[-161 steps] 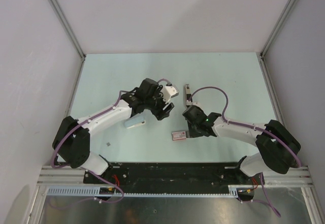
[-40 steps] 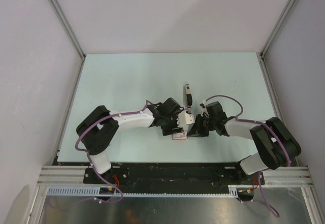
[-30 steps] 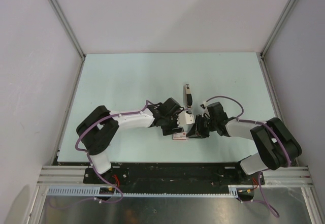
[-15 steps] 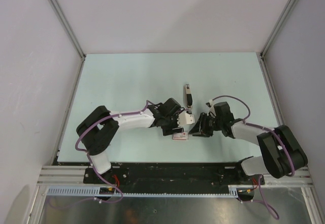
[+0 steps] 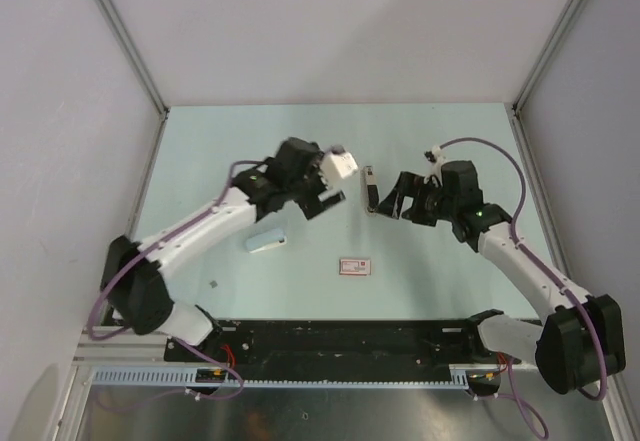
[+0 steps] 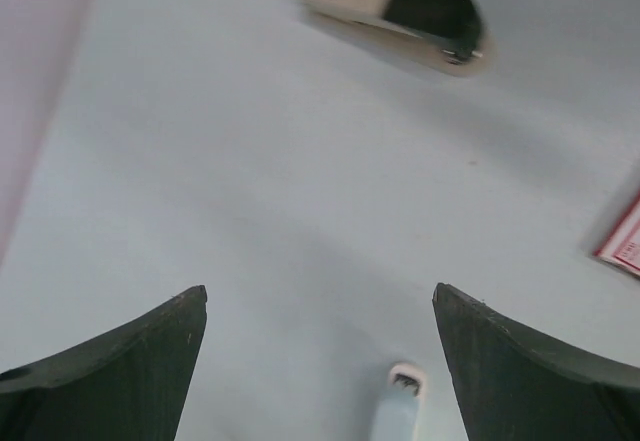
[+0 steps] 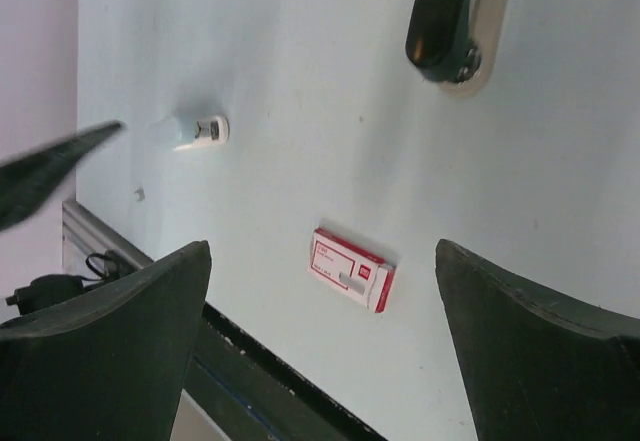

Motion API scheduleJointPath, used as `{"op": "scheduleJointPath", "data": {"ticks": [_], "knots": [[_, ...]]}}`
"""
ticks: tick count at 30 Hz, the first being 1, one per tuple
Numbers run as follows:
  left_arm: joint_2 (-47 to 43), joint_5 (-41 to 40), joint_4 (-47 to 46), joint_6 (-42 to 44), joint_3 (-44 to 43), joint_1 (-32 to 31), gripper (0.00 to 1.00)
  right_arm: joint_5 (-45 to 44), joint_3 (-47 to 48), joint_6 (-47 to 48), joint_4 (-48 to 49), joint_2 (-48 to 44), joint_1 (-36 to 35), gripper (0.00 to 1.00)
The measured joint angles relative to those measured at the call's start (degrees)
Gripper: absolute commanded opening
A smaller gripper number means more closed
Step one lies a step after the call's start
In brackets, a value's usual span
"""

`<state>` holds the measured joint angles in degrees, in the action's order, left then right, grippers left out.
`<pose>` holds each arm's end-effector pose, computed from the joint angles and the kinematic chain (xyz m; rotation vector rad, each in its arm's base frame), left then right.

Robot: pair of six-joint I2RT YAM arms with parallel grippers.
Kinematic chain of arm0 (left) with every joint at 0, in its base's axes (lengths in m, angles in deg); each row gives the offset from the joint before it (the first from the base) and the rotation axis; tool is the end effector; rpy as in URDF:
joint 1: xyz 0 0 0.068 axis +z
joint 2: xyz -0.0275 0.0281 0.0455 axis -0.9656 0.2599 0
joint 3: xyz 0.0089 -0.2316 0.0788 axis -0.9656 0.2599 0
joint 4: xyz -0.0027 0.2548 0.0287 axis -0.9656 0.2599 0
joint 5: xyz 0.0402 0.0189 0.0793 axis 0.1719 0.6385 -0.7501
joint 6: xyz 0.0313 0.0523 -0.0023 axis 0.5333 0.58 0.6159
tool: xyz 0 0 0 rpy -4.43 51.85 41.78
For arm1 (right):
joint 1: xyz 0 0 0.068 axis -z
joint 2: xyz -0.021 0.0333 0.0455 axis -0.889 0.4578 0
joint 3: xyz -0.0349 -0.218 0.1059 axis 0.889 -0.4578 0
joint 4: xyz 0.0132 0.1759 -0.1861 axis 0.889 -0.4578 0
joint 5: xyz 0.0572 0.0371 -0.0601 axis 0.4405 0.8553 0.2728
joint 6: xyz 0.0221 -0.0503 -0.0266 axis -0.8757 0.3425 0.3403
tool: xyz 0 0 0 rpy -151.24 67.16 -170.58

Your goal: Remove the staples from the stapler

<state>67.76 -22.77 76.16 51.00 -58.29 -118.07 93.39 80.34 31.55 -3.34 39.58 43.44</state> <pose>0.2500 -0.2327 0.2527 1.3823 1.8932 -0.0867 0.2419 0.1046 0.2247 -0.0283 2.3106 0.9275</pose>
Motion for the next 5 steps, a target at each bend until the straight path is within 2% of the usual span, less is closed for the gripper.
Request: {"op": "scheduleJointPath", "data": {"ticks": [5], "knots": [[-8.4, 0.8, 1.2, -3.1, -1.3, 8.1, 1.0, -2.5, 3.7, 1.9, -3.5, -2.1, 1.2, 0.99]]}}
